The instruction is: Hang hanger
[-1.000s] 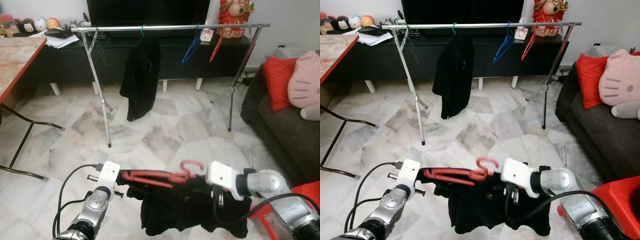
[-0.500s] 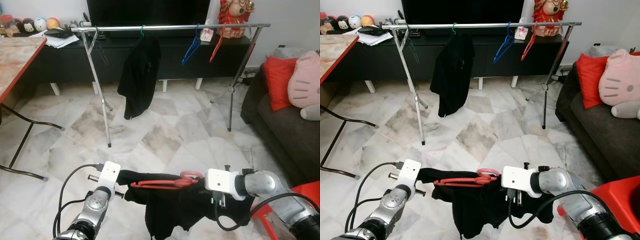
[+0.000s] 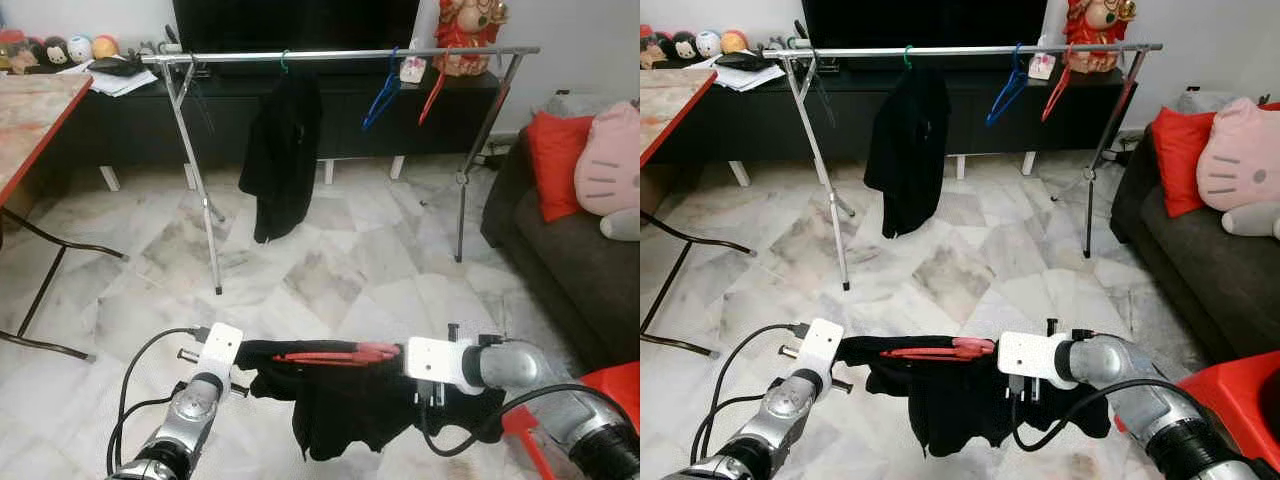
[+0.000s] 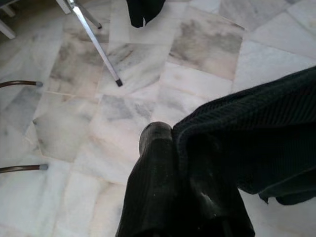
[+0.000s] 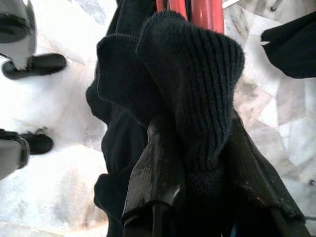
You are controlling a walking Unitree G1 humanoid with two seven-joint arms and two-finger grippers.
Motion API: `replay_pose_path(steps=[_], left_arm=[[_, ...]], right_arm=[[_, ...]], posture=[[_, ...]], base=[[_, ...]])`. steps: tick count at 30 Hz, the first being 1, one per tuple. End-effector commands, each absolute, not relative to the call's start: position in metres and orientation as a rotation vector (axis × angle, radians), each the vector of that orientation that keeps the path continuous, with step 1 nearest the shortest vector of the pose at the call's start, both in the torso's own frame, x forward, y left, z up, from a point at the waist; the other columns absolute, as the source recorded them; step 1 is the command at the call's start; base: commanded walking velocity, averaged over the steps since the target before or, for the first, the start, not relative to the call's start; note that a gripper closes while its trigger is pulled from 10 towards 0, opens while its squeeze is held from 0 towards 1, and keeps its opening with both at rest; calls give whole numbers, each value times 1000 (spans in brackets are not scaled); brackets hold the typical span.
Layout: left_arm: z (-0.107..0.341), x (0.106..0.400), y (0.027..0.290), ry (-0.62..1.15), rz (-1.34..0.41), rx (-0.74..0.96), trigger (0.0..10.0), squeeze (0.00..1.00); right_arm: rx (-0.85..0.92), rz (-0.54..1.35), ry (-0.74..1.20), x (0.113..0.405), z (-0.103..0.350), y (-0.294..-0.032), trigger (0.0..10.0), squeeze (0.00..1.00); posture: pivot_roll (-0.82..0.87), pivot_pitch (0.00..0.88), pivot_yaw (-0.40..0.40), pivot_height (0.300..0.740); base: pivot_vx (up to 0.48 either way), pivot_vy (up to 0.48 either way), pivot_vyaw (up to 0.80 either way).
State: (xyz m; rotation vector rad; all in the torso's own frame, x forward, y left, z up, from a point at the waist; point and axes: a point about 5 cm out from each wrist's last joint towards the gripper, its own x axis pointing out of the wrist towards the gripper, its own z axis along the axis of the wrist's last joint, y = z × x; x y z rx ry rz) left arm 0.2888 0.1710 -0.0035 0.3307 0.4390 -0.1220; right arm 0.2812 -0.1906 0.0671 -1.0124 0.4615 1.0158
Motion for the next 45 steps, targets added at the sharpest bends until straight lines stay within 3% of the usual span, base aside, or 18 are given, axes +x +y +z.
replay_pose_path(steps=[1,11,22,25,28,39,45], left_arm=[[2,294,179,430,-91,324,10000,0],[30,320,159,356,-190,135,10000,0],[73,343,140,239,-318,0,10000,0],[82,344,129,226,-401,-7,10000,0],[81,339,117,255,-500,12,10000,0],[88,328,103,296,-635,20,10000,0],[105,323,92,273,-706,-94,10000,0]], right_arm=[[-1049,950,493,286,69,-202,0,0],[-1095,898,507,287,57,-187,0,0],[-1093,755,562,294,45,-189,0,0],[-1065,683,547,297,44,-188,0,0],[-888,625,498,303,50,-181,0,0],[-742,617,469,307,52,-168,0,0],[-842,596,525,304,40,-173,0,0]], posture=[[-88,15,-21,740],[-83,20,-20,740],[-80,18,-21,740],[-72,21,-23,740],[-74,23,-21,740],[-70,25,-18,740],[-57,22,-23,740]], base=[[0,0,0],[0,0,0],[0,0,0],[0,0,0],[0,0,0],[0,0,0],[0,0,0]])
